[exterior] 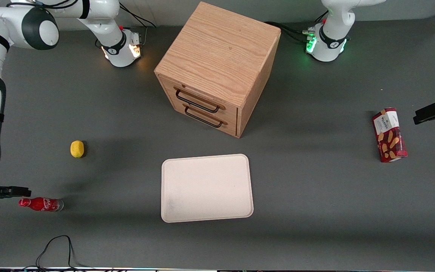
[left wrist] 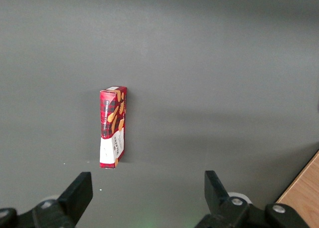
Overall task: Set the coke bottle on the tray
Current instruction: 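Move the open right gripper down over the red Coca-Cola bottle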
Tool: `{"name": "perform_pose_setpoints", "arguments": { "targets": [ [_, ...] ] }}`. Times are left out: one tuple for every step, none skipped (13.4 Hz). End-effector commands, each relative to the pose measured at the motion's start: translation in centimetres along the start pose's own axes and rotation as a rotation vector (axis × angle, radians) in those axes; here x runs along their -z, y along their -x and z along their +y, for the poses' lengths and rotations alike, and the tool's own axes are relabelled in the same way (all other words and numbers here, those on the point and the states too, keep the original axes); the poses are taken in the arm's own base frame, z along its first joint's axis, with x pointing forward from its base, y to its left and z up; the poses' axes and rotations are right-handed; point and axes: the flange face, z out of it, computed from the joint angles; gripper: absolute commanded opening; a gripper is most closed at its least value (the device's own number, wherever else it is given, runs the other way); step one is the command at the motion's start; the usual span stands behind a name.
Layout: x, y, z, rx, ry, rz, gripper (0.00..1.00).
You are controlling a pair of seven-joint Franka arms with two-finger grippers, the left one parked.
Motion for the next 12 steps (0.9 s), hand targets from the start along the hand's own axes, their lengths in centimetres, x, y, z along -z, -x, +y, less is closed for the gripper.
{"name": "perform_pose_setpoints", "arguments": {
  "targets": [
    [-1.1, -1.2, -0.6, 0.043, 0.015, 0.017, 0.99],
    [-1.3, -1.3, -0.6, 0.062, 0.017, 0.017, 0.99],
    [-1.3, -1.2, -0.5, 0.089, 0.023, 0.013, 0.99],
    [-1.3, -1.2, -0.4, 0.103, 0.039, 0.011, 0.99],
    [-1.2, -1.5, -0.7, 0.131, 0.051, 0.024, 0.99],
    [-1.4, -1.7, -0.8, 0.162, 0.055, 0.033, 0.99],
    [-1.6, -1.7, -0.6, 0.183, 0.058, 0.036, 0.99],
    [-1.9, -1.8, -0.6, 0.195, 0.058, 0.037, 0.99],
    [-2.0, -1.8, -0.6, 0.193, 0.058, 0.036, 0.99],
    [-2.1, -1.9, -0.7, 0.191, 0.056, 0.036, 0.98],
    [-2.5, -1.9, -0.7, 0.193, 0.055, 0.032, 0.97],
    [-2.6, -1.9, -0.7, 0.192, 0.055, 0.032, 0.94]
  ]
}}
